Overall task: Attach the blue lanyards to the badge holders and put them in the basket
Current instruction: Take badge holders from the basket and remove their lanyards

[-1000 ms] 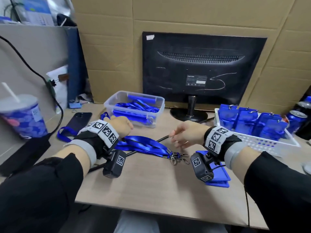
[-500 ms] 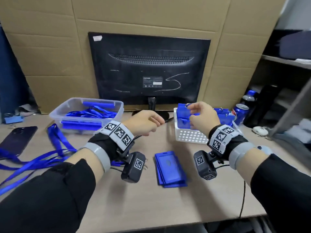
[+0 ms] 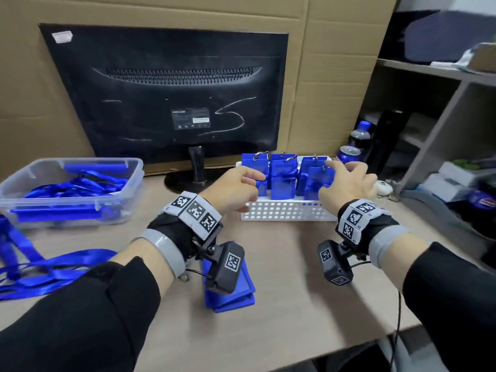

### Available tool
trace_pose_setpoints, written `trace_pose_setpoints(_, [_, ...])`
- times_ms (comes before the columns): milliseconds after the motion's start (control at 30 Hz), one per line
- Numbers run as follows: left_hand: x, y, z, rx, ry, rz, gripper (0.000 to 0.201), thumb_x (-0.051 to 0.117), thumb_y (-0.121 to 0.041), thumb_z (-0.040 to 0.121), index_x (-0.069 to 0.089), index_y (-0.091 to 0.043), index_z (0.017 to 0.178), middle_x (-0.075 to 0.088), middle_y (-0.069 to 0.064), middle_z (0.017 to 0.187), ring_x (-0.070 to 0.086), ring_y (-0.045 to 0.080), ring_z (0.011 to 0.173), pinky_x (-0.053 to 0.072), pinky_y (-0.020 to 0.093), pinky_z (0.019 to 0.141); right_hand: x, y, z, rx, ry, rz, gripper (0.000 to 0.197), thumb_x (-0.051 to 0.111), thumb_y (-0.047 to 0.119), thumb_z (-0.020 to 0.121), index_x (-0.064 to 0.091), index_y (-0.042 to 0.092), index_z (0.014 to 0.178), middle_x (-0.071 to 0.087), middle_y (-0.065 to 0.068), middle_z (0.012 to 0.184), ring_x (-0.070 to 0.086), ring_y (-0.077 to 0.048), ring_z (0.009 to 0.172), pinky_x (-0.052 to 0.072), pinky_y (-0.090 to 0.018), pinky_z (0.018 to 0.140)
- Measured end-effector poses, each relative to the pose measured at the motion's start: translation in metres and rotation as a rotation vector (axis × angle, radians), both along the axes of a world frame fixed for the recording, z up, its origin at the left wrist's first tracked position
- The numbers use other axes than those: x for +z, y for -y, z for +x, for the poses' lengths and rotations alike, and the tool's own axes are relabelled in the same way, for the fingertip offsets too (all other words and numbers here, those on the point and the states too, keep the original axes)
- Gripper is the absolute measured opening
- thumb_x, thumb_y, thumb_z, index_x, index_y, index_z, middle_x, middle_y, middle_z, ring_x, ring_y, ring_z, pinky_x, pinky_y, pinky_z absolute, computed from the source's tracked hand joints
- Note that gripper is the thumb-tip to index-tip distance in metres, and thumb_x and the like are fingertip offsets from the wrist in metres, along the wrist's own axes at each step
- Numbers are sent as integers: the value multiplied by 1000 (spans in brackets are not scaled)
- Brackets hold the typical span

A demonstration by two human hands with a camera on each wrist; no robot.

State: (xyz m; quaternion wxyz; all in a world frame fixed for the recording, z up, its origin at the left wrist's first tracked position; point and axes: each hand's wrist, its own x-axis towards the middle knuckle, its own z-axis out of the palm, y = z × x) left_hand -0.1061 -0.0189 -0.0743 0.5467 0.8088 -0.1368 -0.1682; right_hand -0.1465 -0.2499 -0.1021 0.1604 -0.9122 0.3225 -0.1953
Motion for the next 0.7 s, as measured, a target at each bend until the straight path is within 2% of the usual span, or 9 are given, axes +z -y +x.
trace_pose_setpoints(67, [-2, 5, 2, -7, 1, 18, 42, 55, 4, 96, 65, -20, 127, 57, 1, 127, 64, 22, 115, 60, 44, 94, -4, 2, 0, 12, 39, 6, 54, 68, 15, 85, 55, 42, 130, 40, 0, 144, 40, -33, 124, 31, -41, 108])
trace_pose_setpoints(200, [-5, 11, 5, 1, 9, 24, 40, 56, 3, 95, 66, -21, 126, 58, 1, 126, 62, 17, 106, 61, 42, 92, -7, 8, 0, 29, 108, 24, 34, 75, 28, 89, 54, 35, 115, 48, 2, 134, 41, -31, 125, 32, -43, 105])
trace_pose_setpoints(267, [-6, 12, 4, 7, 20, 26, 40, 57, 4, 95, 66, -22, 124, 57, 2, 125, 63, 18, 108, 60, 40, 89, -3, 8, -4, 51, 90, 60, 30, 76, 32, 91, 54, 33, 112, 54, 7, 108, 39, -29, 124, 32, -44, 105])
trace_pose_setpoints(300, [-6, 13, 3, 8, 21, 26, 40, 56, 4, 94, 66, -22, 124, 57, 2, 125, 63, 19, 111, 60, 39, 88, -1, 7, -6, 60, 85, 89, 27, 75, 33, 92, 55, 32, 111, 49, 10, 93, 38, -29, 124, 32, -44, 106])
trace_pose_setpoints(367, [-6, 14, 1, 9, 13, 26, 40, 54, 4, 95, 66, -22, 124, 57, 3, 124, 64, 23, 117, 60, 39, 88, 2, 5, -8, 63, 90, 124, 20, 73, 33, 95, 59, 31, 108, 38, 13, 81, 38, -28, 124, 32, -43, 106])
trace_pose_setpoints(467, [-4, 14, -2, 19, 13, 25, 41, 53, 4, 94, 66, -21, 124, 57, 3, 119, 63, 20, 106, 60, 41, 91, 1, 6, -7, 80, 57, 71, 14, 74, 40, 93, 62, 34, 97, 50, 19, 80, 44, -27, 122, 26, -38, 93])
trace_pose_setpoints(567, [1, 10, -5, 29, 29, 18, 41, 53, 5, 94, 66, -19, 125, 56, 0, 110, 58, 14, 92, 60, 43, 93, 5, 6, -10, 88, 63, 79, 17, 76, 42, 91, 60, 35, 87, 57, 19, 82, 54, -24, 115, 28, -40, 96])
trace_pose_setpoints(633, [6, 6, -8, 30, 34, 11, 40, 54, 3, 94, 66, -19, 125, 55, -2, 110, 59, 15, 93, 59, 41, 91, 11, 3, -12, 105, 148, 59, 19, 75, 40, 91, 58, 34, 85, 60, 18, 82, 59, -22, 106, 31, -41, 97])
trace_pose_setpoints(700, [11, 0, -11, 39, 42, -15, 37, 56, -2, 95, 64, -21, 127, 57, -2, 110, 61, 15, 97, 60, 39, 89, 21, -3, -16, 166, 293, 77, 14, 74, 34, 93, 61, 32, 90, 61, 18, 83, 60, -19, 97, 35, -38, 94])
